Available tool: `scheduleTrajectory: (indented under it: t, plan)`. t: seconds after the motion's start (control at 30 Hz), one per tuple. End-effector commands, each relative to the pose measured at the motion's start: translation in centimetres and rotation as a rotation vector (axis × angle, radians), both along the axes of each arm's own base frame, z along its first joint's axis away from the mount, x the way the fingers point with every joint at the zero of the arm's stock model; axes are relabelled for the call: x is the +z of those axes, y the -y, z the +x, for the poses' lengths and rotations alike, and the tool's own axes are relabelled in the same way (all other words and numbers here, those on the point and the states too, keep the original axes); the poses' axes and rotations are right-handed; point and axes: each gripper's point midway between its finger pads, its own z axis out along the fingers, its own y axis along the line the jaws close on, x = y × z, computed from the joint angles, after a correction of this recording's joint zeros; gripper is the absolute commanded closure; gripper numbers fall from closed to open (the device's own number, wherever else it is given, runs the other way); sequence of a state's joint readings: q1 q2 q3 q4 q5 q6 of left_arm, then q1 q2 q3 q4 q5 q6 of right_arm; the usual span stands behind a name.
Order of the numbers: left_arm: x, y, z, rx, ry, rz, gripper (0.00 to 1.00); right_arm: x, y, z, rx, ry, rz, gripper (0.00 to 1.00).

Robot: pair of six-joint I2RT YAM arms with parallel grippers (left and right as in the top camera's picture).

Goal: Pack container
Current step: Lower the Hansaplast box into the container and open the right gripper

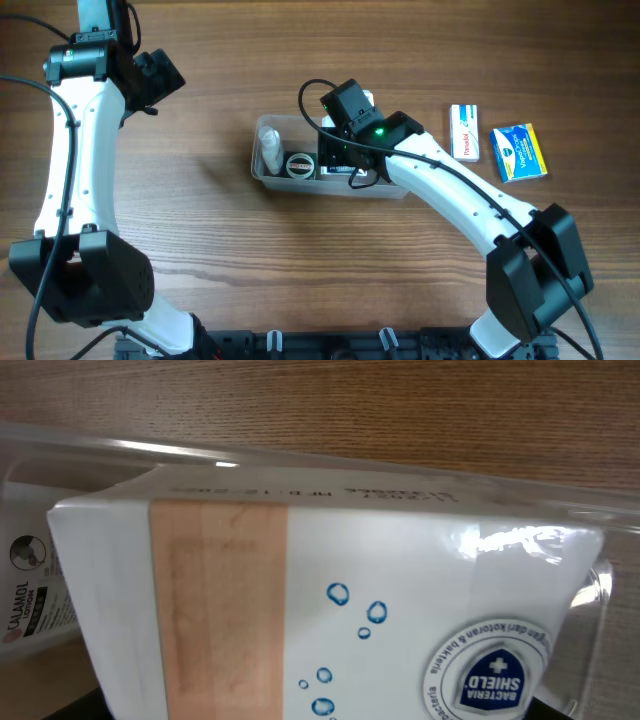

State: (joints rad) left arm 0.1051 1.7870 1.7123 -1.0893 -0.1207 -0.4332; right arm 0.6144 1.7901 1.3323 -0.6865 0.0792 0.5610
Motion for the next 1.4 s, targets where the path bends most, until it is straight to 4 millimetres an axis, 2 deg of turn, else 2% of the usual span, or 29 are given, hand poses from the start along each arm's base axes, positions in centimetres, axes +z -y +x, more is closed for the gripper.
scheduleTrajectory:
  t: [0.0,0.53,0.9,1.07,1.13,1.27,1.37]
  plan:
    - [1.2,-0.1,0.0,0.020,0.035,-0.012,0.00,0.2,-0.8,0.5,-0.003,0.003,0.023,0.23]
    - [1.2,-0.1,0.0,0.020,0.035,-0.012,0.00,-0.1,-0.7,0.2,0.014,-0.004,0.009,0.15]
    - [1.2,-0.1,0.0,0.020,0.035,-0.012,0.00,-0.2,-0.6,0.0,0.023,-0.012,0.006,0.16]
    - [1.2,-0.1,0.0,0.020,0.035,-0.012,0.00,0.3,-0.9,1.0,0.068,0.046,-0.010,0.16]
    - [1.2,-0.1,0.0,0.020,0.035,-0.012,0.00,0.5,-0.9,1.3,0.085,0.064,-0.017,0.21]
    - [1.2,-0.1,0.0,0.020,0.035,-0.012,0.00,1.0,-0.5,1.5,0.087,0.088,-0.038,0.40]
    - [1.2,-0.1,0.0,0.020,0.035,-0.012,0.00,1.7,-0.5,1.7,0.087,0.107,-0.037,0.41]
